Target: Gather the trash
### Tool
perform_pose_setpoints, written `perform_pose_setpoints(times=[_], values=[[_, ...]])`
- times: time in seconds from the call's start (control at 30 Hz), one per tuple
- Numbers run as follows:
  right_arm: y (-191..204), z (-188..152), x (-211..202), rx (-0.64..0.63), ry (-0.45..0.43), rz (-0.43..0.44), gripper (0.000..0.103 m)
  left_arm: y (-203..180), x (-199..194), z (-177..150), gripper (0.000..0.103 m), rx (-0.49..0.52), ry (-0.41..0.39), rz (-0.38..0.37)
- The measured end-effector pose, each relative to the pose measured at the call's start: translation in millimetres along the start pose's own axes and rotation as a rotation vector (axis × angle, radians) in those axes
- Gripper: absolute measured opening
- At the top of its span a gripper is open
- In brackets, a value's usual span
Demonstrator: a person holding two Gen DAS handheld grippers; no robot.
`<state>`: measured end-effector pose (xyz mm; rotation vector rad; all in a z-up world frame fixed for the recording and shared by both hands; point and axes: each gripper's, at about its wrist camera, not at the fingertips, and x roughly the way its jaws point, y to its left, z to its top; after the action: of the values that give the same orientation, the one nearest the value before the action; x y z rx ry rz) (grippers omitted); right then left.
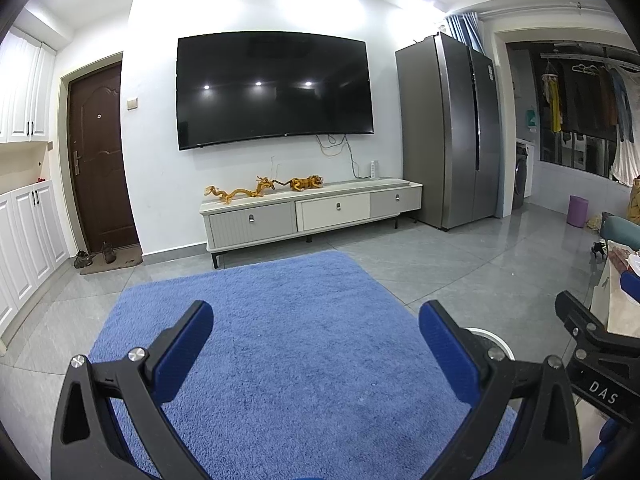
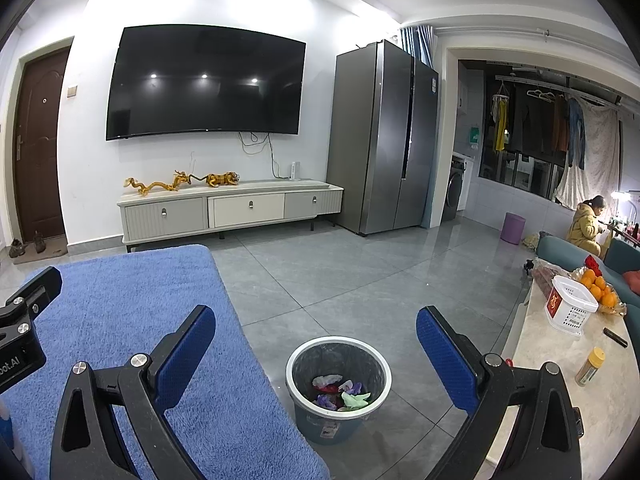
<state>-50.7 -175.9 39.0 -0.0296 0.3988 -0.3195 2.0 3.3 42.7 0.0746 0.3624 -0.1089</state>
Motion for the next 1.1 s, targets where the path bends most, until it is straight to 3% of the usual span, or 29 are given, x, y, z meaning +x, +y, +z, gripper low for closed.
perform_pose_setpoints(times=[1.1], values=[[-2.9, 0.9, 3.5, -0.001, -0.002, -0.002, 0.101, 1.1, 3.4, 0.4, 0.103, 0.01, 0.013, -0.004]])
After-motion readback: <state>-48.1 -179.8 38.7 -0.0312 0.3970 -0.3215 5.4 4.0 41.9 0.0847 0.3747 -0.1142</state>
